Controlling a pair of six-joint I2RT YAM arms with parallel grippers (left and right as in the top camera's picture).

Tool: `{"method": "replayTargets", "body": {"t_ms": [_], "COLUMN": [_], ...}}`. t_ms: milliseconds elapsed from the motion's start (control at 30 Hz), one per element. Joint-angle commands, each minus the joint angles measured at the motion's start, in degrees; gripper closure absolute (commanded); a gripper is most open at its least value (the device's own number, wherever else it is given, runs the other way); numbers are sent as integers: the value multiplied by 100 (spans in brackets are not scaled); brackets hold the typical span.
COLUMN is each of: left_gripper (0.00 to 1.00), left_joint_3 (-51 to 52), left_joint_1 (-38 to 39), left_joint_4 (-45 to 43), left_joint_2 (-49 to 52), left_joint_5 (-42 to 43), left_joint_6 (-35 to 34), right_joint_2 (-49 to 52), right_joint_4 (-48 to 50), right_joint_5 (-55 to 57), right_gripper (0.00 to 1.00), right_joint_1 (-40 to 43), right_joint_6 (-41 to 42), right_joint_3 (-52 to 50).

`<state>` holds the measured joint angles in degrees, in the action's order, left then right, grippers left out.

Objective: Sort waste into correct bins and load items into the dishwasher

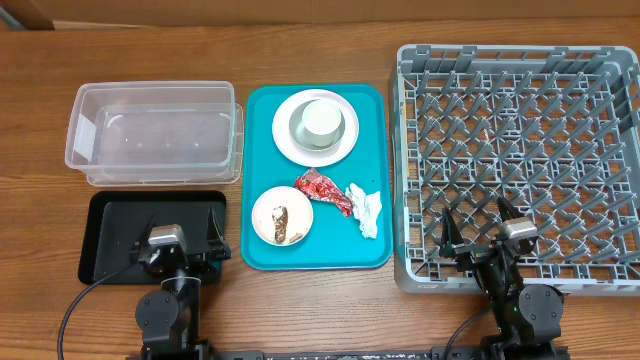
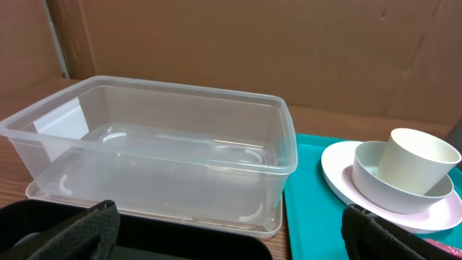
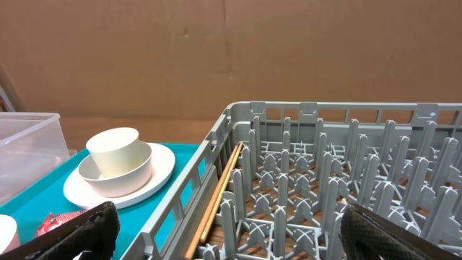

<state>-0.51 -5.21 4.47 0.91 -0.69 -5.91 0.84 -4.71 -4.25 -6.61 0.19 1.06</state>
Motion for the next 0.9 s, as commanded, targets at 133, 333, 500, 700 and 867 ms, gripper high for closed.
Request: {"method": "replayTargets", "body": {"t_ms": [133,333,500,700,867], "left_gripper": [0,0,0,0,0], "left_joint_3": [24,24,24,-44,-627], "left_joint_1": [35,35,33,33,33], "left_joint_4": [-20,-11,-201,-507,-133], "left_joint_2": [-55,-55,-55,-55,-55], "left_joint_5": [-26,28,-4,297,1154], "left_joint_6": [76,79,76,-140,-140], "right_joint_2": [-61,-61,-61,-61,-61], "right_joint_4": [28,28,28,28,28], "right_joint_5": [15,15,15,15,15], "right_gripper": [0,0,0,0,0], "right_joint_1": [31,31,31,31,31], "right_joint_6": [9,9,9,9,9], "right_joint_3": [-61,-61,-59,-61,-61]}}
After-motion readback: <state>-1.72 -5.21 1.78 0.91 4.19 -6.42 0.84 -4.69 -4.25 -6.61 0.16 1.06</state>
